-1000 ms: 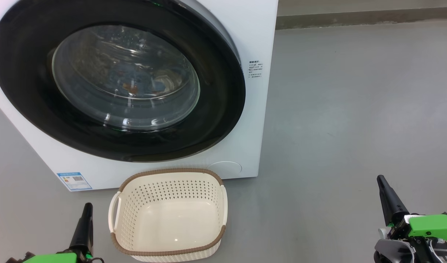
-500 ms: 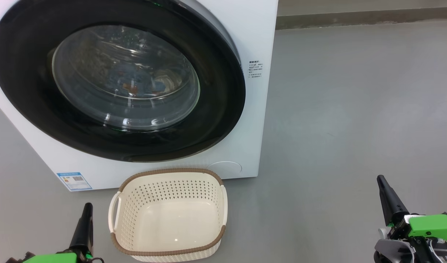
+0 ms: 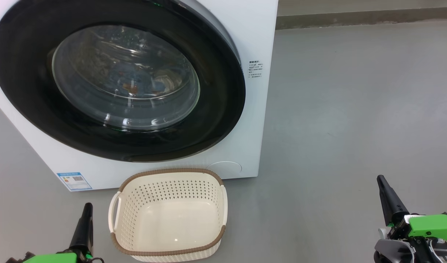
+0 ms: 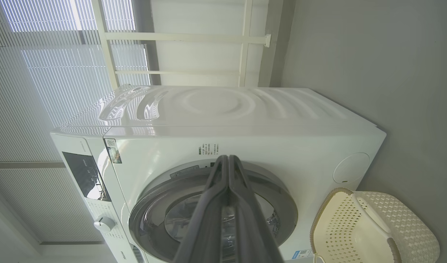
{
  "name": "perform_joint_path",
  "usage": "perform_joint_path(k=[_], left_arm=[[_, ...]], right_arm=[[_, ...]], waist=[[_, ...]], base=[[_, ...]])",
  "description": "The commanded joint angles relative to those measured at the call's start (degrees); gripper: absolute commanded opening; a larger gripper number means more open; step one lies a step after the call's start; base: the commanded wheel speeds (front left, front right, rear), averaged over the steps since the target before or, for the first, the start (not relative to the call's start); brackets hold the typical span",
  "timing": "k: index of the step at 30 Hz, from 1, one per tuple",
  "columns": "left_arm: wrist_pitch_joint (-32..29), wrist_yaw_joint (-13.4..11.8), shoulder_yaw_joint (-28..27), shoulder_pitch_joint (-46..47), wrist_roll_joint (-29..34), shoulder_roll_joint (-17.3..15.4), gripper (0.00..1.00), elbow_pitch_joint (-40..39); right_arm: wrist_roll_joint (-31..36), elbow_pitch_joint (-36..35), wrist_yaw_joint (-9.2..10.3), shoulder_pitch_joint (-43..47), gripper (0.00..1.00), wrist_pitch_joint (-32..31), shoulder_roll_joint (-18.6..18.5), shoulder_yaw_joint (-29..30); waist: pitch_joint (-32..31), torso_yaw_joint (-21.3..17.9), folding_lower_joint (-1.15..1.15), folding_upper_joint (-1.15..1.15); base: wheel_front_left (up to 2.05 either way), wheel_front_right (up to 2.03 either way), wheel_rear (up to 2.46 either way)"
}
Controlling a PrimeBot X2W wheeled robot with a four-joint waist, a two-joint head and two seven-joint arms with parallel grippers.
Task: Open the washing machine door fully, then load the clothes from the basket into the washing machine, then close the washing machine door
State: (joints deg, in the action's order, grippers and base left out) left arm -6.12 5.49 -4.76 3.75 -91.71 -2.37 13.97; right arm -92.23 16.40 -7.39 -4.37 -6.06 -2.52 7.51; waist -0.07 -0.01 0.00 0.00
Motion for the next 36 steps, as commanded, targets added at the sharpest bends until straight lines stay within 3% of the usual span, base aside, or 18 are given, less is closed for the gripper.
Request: perform_joint_path(k=[1,36], left_arm=[[-0.4,0.1,-1.9,2.5,-0.4,-0.5,0.0,-1.8],[-0.4,0.1,-1.9,2.5,-0.4,-0.5,0.0,-1.8]], right_arm=[[-0.2,-1.8,-0.1,-2.6,0.0,-0.2,-0.6,-1.2],[-0.2,-1.8,-0.1,-2.6,0.0,-0.2,-0.7,-1.3]], waist=[[0.0,0.0,0.0,0.0],[0.0,0.0,0.0,0.0]], base=[[0.0,0.0,0.0],[0.0,0.0,0.0]])
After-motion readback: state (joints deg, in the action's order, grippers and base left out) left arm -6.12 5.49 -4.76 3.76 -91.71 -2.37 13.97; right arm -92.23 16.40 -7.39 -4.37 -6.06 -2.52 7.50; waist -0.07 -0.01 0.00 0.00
